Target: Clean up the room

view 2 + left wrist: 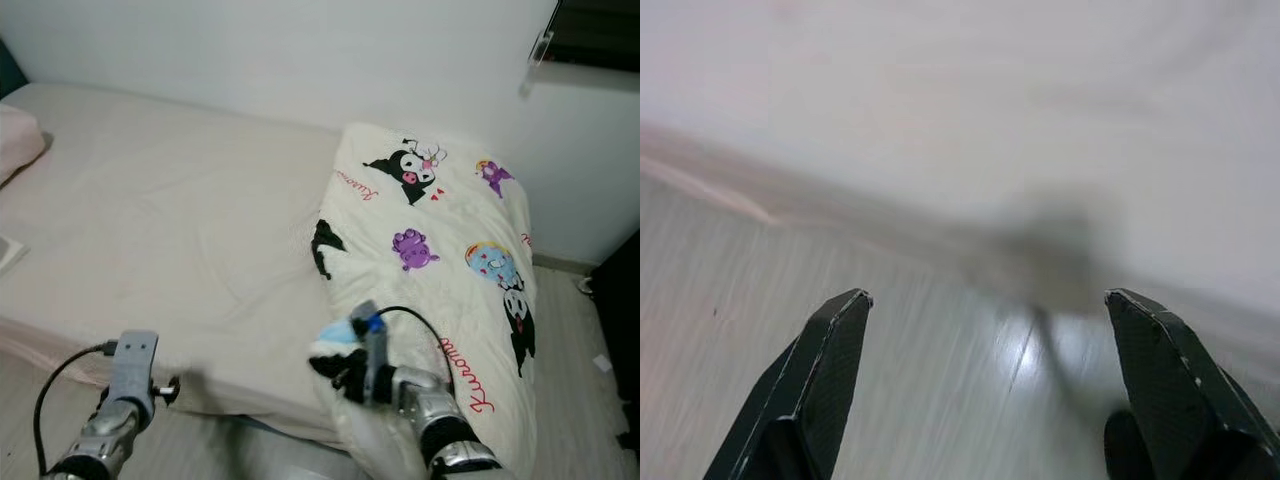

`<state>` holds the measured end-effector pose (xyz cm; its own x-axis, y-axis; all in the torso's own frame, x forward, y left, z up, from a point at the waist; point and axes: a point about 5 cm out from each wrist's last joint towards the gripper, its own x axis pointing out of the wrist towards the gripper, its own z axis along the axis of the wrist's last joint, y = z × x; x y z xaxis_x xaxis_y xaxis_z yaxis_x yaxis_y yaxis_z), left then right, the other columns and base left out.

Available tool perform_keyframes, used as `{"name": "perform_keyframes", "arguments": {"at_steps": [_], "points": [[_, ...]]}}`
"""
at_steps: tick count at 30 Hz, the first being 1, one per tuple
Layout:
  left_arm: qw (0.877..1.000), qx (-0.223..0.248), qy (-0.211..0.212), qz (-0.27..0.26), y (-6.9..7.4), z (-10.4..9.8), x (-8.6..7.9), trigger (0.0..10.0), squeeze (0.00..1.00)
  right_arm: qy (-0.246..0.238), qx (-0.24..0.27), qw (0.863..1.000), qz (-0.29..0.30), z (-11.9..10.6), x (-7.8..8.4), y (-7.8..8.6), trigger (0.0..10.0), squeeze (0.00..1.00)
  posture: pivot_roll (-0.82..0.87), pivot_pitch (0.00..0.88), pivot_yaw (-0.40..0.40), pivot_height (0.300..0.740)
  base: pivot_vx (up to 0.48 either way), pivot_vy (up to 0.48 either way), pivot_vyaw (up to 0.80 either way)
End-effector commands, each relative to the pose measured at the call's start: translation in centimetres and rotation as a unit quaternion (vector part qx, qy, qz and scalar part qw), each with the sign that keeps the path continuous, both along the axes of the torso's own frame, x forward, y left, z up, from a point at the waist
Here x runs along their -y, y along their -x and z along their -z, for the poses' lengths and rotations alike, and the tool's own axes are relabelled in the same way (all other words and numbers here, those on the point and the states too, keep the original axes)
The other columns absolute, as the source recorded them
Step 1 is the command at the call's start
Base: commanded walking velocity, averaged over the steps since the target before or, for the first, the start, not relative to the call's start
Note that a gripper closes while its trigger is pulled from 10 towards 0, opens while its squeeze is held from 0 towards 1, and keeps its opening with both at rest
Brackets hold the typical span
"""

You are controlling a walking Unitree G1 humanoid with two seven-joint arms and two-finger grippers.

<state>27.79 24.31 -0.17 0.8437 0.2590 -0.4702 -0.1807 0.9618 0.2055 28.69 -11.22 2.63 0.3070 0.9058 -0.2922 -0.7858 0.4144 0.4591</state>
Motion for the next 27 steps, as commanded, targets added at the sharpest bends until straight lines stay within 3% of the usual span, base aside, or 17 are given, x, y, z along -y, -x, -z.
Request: {"name": "perform_keyframes", "arguments": {"at_steps": [1, 2, 4, 6, 7, 8, 10, 11, 12, 13, 14, 15, 23, 27], "points": [[1.000, -0.005, -0.007, -0.017, 0.4, 0.3, -0.3, 10.0, 0.00, -0.013, -0.012, 0.998, -0.055, -0.2, -0.6, 0.6, 0.0, 0.00, 0.07, 0.087, -0.033, 0.727, 0.000, 0.000, 0.00], [1.000, -0.005, -0.007, -0.017, 0.4, 0.3, -0.3, 10.0, 0.00, -0.013, -0.012, 0.998, -0.055, -0.2, -0.6, 0.6, 0.0, 0.00, 0.07, 0.087, -0.033, 0.727, 0.000, 0.000, 0.00], [1.000, 0.001, -0.009, -0.028, 0.3, 0.0, -0.7, 10.0, 0.00, -0.043, -0.023, 0.992, -0.120, -0.5, -2.5, 1.5, 0.0, 0.00, 0.07, 0.078, -0.036, 0.727, 0.000, 0.000, 0.00], [0.999, 0.002, -0.011, -0.031, 0.3, 0.0, -0.8, 10.0, 0.00, -0.055, -0.026, 0.988, -0.142, -0.7, -3.2, 1.8, 0.0, 0.00, 0.07, 0.078, -0.036, 0.727, 0.000, 0.000, 0.00], [0.999, 0.000, -0.011, -0.033, 0.3, 0.0, -0.8, 10.0, 0.00, -0.065, -0.029, 0.985, -0.157, -0.9, -3.8, 1.9, 3.9, 0.00, 0.07, 0.072, -0.039, 0.727, 0.000, 0.000, 0.00], [0.999, -0.001, -0.011, -0.033, 0.3, 0.0, -0.7, 10.0, 0.00, -0.070, -0.032, 0.982, -0.171, -1.0, -4.3, 2.0, 10.0, 0.00, 0.07, 0.067, -0.040, 0.727, 0.000, 0.000, 0.00], [0.999, -0.002, -0.010, -0.034, 0.2, 0.0, -0.6, 10.0, 0.00, -0.074, -0.036, 0.980, -0.179, -1.0, -4.6, 2.1, 10.0, 0.03, 0.07, 0.064, -0.042, 0.727, 0.000, 0.000, 0.00], [0.999, -0.002, -0.008, -0.035, 0.2, 0.0, -0.5, 10.0, 0.00, -0.076, -0.037, 0.980, -0.178, -1.1, -5.0, 1.9, 10.0, 0.15, 0.07, 0.062, -0.042, 0.727, 0.000, 0.000, 0.00], [0.999, -0.002, -0.008, -0.035, 0.2, 0.0, -0.5, 10.0, 0.00, -0.076, -0.037, 0.980, -0.178, -1.1, -5.0, 1.9, 10.0, 0.15, 0.07, 0.062, -0.042, 0.727, 0.000, 0.000, 0.00], [0.999, -0.001, -0.006, -0.033, 0.0, 0.0, -0.4, 10.0, 0.00, -0.087, -0.040, 0.981, -0.170, -1.4, -5.3, 1.7, 10.0, 0.67, 0.06, 0.060, -0.044, 0.727, 0.000, 0.000, 0.00], [0.999, -0.001, -0.006, -0.033, 0.0, 0.0, -0.4, 10.0, 0.00, -0.087, -0.040, 0.981, -0.170, -1.4, -5.3, 1.7, 10.0, 0.67, 0.06, 0.060, -0.044, 0.727, 0.000, 0.000, 0.00], [1.000, 0.001, -0.003, -0.030, -0.2, -0.1, 0.1, 10.0, 0.00, -0.100, -0.046, 0.979, -0.171, -1.6, -5.7, 1.6, 10.0, 1.00, 0.06, 0.056, -0.045, 0.727, 0.000, 0.000, 0.00], [1.000, -0.003, 0.004, -0.003, -0.7, 0.0, 1.7, 10.0, 0.00, -0.065, -0.061, 0.970, -0.226, -0.9, -5.3, 2.9, 10.0, 1.00, 0.04, 0.052, -0.045, 0.727, 0.000, 0.000, 0.00], [1.000, -0.015, 0.002, 0.014, -0.6, 0.4, 2.3, 10.0, 0.00, -0.069, -0.067, 0.961, -0.260, -1.6, -3.6, 3.8, 10.0, 1.00, 0.04, 0.052, -0.043, 0.727, 0.000, 0.000, 0.00]]}}
